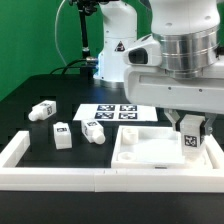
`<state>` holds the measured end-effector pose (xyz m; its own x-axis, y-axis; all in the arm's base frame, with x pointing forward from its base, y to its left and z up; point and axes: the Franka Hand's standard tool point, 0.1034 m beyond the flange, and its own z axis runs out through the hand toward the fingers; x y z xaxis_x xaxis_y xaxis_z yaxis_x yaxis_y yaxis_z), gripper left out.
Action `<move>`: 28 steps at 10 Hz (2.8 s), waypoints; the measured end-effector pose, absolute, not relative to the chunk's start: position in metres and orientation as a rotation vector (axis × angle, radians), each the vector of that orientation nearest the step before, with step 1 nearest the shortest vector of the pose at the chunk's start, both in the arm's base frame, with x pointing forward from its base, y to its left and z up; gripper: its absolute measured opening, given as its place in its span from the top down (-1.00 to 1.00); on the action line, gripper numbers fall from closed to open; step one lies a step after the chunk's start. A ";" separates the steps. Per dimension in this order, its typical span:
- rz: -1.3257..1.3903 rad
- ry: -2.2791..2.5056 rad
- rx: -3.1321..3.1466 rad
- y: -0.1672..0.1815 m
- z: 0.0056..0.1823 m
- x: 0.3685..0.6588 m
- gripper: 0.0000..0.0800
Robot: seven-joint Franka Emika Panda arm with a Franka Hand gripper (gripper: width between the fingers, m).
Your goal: Assemble one leg
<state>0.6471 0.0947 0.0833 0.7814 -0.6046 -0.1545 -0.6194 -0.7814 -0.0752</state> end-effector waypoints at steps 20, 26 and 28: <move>0.020 0.614 -3.011 0.125 0.087 0.640 -0.62; 0.038 0.502 -3.040 0.119 0.081 0.635 -0.01; 0.042 0.703 -3.000 0.118 0.080 0.636 0.27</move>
Offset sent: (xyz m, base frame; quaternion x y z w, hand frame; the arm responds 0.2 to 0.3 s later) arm -0.0172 0.0212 -0.0158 0.0949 0.0192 0.2901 0.9521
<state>0.6356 0.1182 0.0803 0.8957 -0.4428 -0.0404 -0.4445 -0.8943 -0.0517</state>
